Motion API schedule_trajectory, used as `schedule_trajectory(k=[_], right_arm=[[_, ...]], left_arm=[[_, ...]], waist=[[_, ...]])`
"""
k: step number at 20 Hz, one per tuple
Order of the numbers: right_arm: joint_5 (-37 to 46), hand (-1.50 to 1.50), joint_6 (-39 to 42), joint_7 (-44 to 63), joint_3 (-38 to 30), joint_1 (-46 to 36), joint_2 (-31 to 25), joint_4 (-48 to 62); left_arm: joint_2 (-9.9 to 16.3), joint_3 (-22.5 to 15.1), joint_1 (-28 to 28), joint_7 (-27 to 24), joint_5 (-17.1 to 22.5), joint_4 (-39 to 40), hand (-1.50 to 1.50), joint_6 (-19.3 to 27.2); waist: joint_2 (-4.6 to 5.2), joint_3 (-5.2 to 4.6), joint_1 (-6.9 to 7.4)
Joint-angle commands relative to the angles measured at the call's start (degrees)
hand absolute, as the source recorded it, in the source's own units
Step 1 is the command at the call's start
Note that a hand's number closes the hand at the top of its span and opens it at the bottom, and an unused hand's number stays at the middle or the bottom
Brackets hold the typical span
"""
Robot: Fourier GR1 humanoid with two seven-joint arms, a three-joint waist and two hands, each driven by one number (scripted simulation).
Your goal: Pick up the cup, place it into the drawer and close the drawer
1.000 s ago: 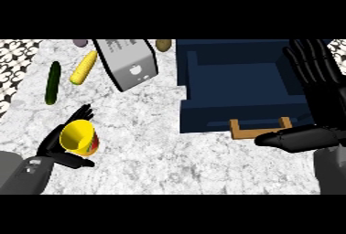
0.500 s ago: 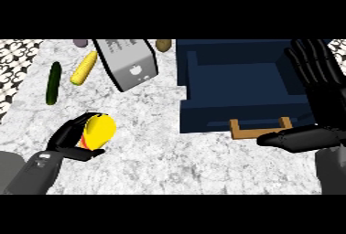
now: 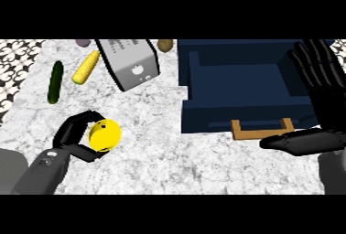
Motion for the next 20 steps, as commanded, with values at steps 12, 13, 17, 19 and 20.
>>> schedule_trajectory(k=[12,13,17,19,20], right_arm=[[-2.2,-1.50,1.1,2.6,-3.5,0.5,-2.6,-0.9],[0.0,-1.50,1.8,-1.1,-1.2,4.5,-0.7,-0.5],[-0.8,-1.50,1.0,0.1,-2.6,1.4,-1.2,1.2],[-3.4,-1.50,1.2,3.5,-4.8,2.2,-2.7,-3.0],[2.0,-1.50,0.1,-3.7,-2.3,0.9,-0.2,5.5]], left_arm=[[-11.8,9.5,-6.4,0.0,9.9,-8.6,1.50,15.6],[-11.6,8.3,-5.4,0.8,9.3,-10.8,1.50,14.9],[-13.1,6.8,-9.5,7.5,9.7,-17.7,1.50,17.3],[-13.9,5.1,-10.0,12.5,9.4,-22.3,1.50,17.8],[-14.7,4.2,-10.7,16.2,10.0,-25.1,1.50,17.0]], waist=[[-1.06,0.38,2.07],[-1.07,0.40,2.21],[-1.09,0.40,2.37],[-1.31,0.41,2.32],[-1.22,0.46,3.27]])
